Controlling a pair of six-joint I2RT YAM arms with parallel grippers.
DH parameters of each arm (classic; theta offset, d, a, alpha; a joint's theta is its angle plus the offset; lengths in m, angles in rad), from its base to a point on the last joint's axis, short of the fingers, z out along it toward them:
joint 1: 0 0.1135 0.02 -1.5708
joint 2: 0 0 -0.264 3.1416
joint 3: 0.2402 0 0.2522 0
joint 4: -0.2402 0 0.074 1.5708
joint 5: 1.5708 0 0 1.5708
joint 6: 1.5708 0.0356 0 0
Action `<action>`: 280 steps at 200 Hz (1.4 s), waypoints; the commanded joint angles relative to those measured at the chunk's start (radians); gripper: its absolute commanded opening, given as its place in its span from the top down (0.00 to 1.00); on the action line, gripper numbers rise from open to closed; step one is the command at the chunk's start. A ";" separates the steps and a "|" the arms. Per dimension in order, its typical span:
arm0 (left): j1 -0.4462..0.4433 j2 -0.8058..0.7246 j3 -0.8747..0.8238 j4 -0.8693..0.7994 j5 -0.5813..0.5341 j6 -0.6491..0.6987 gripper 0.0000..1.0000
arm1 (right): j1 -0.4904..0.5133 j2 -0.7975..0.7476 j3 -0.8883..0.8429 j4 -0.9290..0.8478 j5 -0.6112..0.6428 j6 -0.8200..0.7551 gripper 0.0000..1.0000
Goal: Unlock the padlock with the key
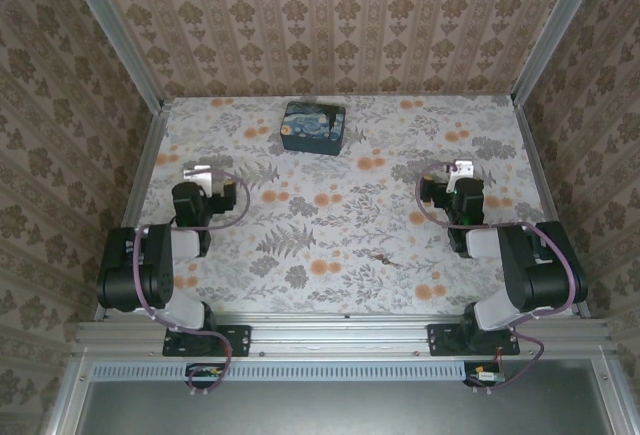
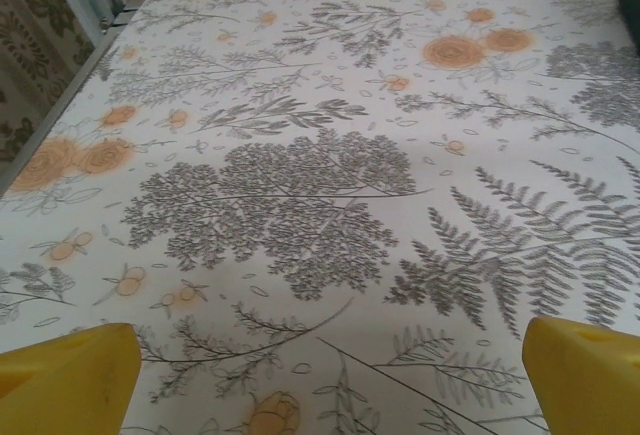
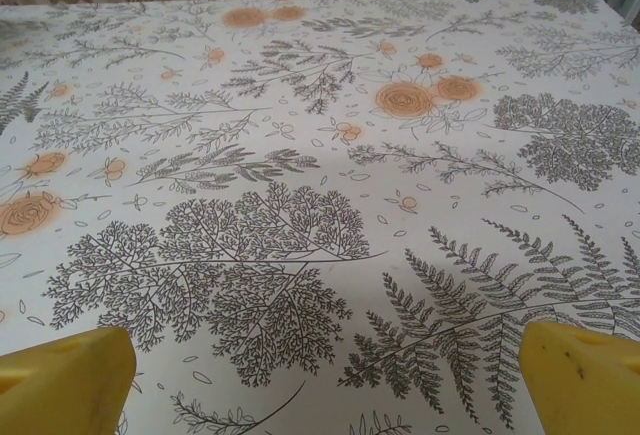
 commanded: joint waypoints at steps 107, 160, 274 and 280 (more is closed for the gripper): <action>-0.184 0.427 0.960 -0.745 0.421 -0.408 0.00 | 0.208 -0.390 0.299 -0.851 -0.149 0.237 0.05; -0.249 0.650 1.183 -0.749 0.477 -0.455 0.00 | 0.356 -0.410 0.230 -0.800 -0.135 0.343 0.06; -0.326 0.786 1.346 -0.990 0.339 -0.360 0.49 | 0.403 -0.380 0.268 -0.823 -0.116 0.356 0.07; -0.328 0.774 1.322 -0.979 0.341 -0.365 0.52 | 0.403 -0.382 0.270 -0.830 -0.116 0.355 0.07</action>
